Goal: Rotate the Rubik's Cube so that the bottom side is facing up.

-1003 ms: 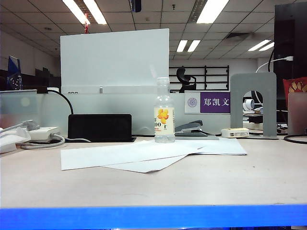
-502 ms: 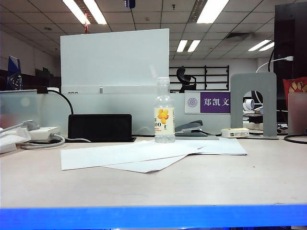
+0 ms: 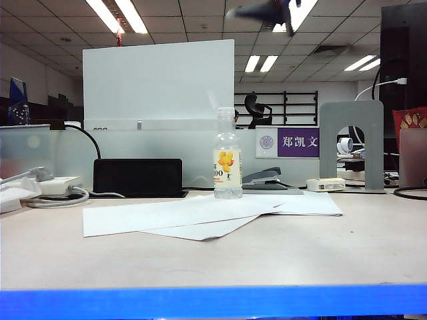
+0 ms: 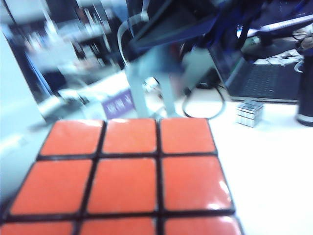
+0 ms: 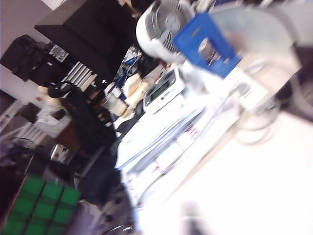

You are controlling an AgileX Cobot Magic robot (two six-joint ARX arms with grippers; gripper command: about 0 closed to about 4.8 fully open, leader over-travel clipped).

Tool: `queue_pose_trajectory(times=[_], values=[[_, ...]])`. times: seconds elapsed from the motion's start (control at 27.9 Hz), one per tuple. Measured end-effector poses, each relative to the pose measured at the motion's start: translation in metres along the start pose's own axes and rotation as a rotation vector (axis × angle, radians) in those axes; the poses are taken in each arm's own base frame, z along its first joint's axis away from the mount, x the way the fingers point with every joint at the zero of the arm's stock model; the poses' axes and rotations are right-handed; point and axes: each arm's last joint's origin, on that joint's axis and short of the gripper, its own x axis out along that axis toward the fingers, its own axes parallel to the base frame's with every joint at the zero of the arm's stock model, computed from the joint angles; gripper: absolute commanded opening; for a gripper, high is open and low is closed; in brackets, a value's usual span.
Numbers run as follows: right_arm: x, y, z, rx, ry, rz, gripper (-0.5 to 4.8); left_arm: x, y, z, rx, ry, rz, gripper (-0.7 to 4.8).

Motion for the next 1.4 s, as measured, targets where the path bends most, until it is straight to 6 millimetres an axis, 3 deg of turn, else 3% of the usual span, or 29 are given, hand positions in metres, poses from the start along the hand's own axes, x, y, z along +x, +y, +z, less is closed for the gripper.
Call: queue_pose_trajectory(times=[0.14,0.29,0.47,0.75,0.86,1.15,1.4], values=[[-0.037,0.030,0.003,-0.215,-0.023,-0.123,1.34,0.018,0.017,0.023,-0.158,0.021,-0.002,0.58],[-0.058,0.056,-0.008,-0.349,0.007,-0.398,1.33,0.055,0.024,0.015,-0.274,0.229,0.023,0.26],[-0.080,0.101,-0.010,-0.473,-0.049,-0.569,1.02,0.090,0.015,0.018,-0.295,0.369,0.045,0.19],[-0.107,0.147,-0.025,-0.490,-0.075,-0.699,1.00,0.099,0.007,0.000,-0.440,0.644,0.081,0.18],[-0.116,0.163,-0.033,-0.509,-0.092,-0.731,0.71,0.096,0.002,-0.004,-0.478,0.713,0.078,0.16],[-0.129,0.178,-0.062,-0.514,-0.093,-0.740,0.71,0.090,-0.016,-0.019,-0.562,0.940,0.052,0.16],[-0.133,0.173,-0.099,-0.447,-0.054,-0.736,0.71,0.115,-0.059,-0.029,-0.514,1.036,-0.082,0.16]])
